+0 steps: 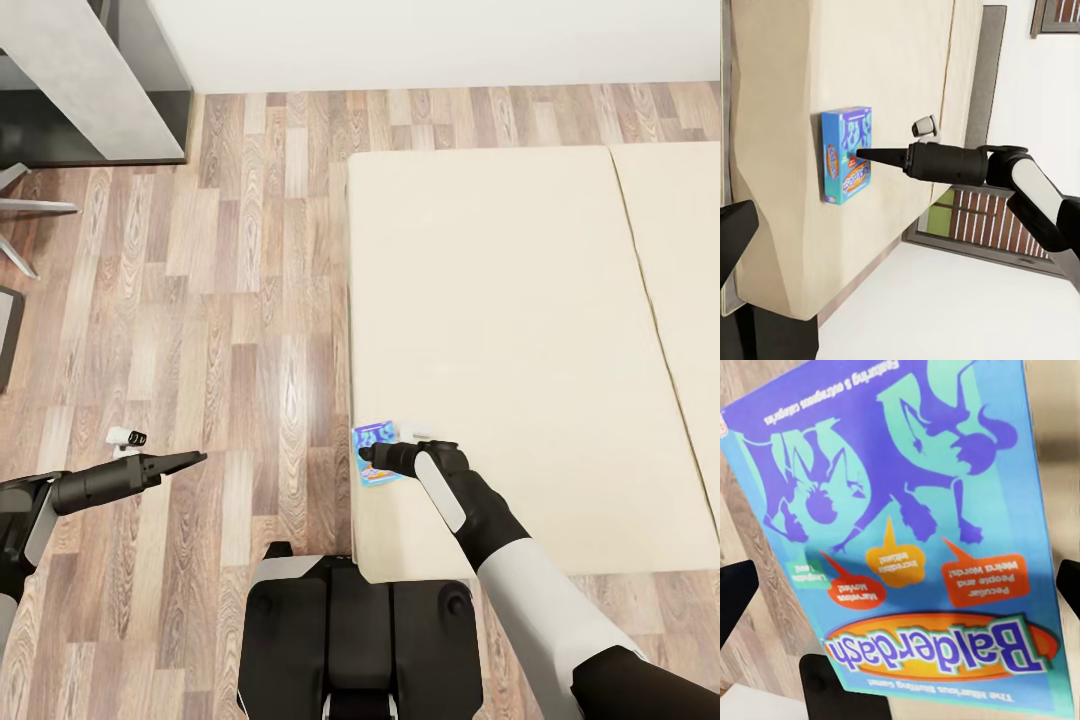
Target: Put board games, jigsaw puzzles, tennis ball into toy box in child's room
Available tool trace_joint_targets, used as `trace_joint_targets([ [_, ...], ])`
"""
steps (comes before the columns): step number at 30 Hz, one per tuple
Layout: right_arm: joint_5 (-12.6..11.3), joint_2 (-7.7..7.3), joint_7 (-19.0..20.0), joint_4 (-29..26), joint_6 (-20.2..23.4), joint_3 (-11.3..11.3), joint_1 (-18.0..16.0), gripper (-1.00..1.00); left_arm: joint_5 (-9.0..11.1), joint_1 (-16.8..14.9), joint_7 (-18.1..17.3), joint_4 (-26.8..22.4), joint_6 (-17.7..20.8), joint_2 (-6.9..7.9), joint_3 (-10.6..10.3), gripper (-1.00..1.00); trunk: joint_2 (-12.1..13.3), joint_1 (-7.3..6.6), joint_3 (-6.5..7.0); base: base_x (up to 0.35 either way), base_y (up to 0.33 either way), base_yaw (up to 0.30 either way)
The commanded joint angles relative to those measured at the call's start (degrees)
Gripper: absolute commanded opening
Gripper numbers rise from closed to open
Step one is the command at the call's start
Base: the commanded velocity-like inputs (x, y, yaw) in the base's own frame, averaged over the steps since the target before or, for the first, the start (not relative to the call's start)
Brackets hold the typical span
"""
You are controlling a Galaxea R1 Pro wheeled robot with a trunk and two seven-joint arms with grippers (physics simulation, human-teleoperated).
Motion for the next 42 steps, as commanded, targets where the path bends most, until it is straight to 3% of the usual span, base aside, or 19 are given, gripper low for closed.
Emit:
trace_joint_targets([
  [1, -0.61, -0.02, -0.57, -0.07, 0.14, 0.12, -0.02, 1.0, -0.02, -0.04, -0.22, 0.0, 0.61, 0.01, 0.02, 1.0, -0.09, 0.03, -0.06, 0.0, 0.057, 0.0],
  [42, -0.61, 0.03, -0.57, -0.07, 0.13, 0.13, -0.02, 1.0, -0.02, -0.01, -0.22, 0.0, 0.61, 0.01, -0.02, 1.0, -0.09, 0.03, -0.06, 0.0, 0.013, 0.0],
])
